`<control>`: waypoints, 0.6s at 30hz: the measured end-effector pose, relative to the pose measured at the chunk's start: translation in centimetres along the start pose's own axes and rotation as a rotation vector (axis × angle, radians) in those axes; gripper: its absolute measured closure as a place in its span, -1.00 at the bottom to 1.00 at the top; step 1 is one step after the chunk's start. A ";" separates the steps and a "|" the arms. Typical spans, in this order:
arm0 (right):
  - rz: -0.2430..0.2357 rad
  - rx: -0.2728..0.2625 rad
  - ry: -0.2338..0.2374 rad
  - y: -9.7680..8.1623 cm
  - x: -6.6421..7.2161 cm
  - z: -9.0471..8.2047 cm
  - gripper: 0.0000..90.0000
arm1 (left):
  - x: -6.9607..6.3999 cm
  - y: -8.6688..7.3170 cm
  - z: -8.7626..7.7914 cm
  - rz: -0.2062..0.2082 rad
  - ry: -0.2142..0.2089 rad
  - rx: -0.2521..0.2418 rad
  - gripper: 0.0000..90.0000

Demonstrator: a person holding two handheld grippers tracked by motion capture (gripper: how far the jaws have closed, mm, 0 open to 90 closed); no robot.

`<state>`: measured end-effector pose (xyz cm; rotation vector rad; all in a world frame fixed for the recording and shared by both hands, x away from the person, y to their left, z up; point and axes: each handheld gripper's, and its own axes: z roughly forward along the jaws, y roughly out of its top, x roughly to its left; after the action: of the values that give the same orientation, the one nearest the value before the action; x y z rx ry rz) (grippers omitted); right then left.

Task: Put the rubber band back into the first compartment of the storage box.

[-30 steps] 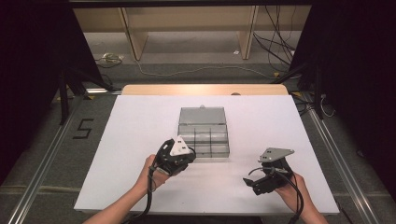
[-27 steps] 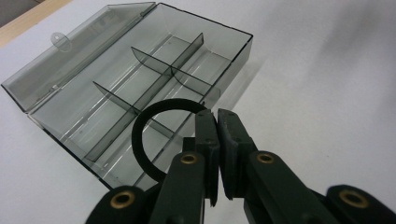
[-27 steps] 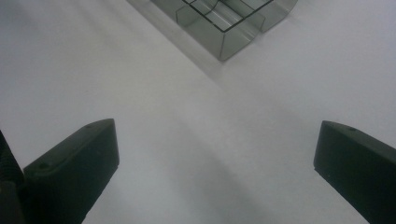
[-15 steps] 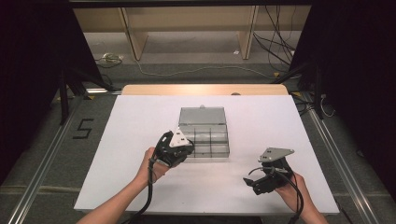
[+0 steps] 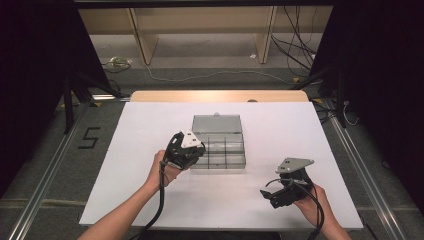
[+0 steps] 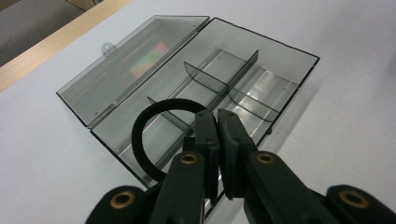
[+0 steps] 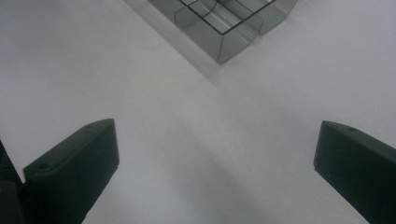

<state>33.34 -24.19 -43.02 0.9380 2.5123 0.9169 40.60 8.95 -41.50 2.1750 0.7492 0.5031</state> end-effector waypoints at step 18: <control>-0.001 -0.001 0.006 0.1 0.0 0.2 -0.98 | 1.9 0.8 1.9 -0.012 0.040 0.047 0.92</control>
<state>33.49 -24.01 -43.10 0.9347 2.5166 0.9214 43.40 8.78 -41.86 2.2083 0.8030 0.5287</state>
